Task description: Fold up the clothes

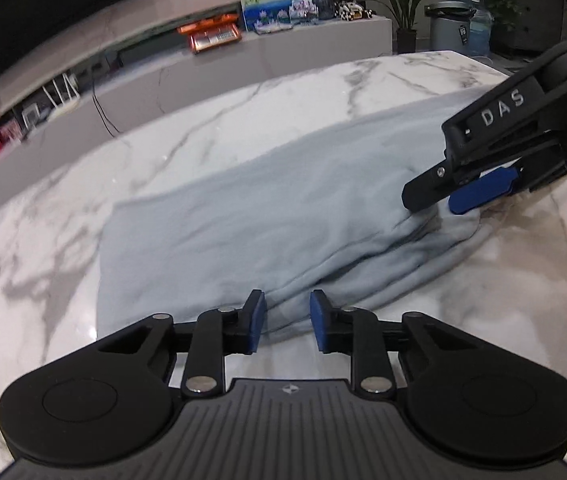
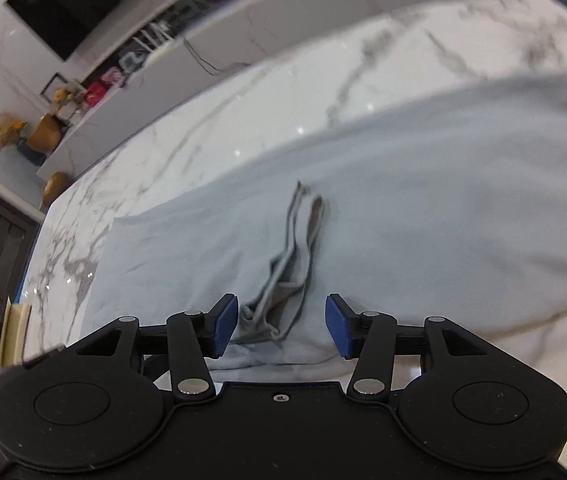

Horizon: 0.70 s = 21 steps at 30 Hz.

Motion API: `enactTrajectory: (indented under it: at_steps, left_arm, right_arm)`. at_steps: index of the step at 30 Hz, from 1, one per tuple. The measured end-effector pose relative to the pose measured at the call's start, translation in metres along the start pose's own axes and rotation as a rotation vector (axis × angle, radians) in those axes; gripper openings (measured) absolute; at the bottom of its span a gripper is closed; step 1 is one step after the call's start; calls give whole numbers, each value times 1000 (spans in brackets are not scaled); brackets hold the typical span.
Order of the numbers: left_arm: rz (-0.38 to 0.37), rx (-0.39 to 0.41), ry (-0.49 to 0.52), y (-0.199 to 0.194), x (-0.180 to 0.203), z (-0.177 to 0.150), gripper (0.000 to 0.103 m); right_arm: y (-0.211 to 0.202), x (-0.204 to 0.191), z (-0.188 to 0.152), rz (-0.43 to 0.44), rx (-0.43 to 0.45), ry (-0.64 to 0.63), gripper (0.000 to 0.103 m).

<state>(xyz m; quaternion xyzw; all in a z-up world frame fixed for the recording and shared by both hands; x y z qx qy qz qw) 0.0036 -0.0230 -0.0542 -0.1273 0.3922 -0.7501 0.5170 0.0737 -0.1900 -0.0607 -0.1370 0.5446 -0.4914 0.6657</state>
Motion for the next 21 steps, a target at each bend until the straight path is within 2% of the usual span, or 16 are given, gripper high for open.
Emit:
enactTrajectory:
  at_steps: [11,13,17,21]
  left_arm:
    - [-22,-26,-52,6,-24,-10,22]
    - [-23,-24,-54,7,-25,-11,22]
    - [-24,-17,-65,6,-30,-14,22]
    - [-39,-7,-90,-1,-34,-18,23]
  right_arm:
    - [8,-11,-3,-1,-8,58,48]
    - [11,-14,-2,-10,-10,69,42]
    - [18,-17,-1,-26,-19,62,18]
    - [13,-21,0,-1,-8,59,12]
Point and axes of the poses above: each gripper's, at about its wrist camera, not at the fingertips, and y roughly the way its jaws point, x to its right, z to its top, the point moved 2 cm from there along y, roughly the way its jaws point, and after that the axes turned 5 degrees about z, right-handed, at the moved point
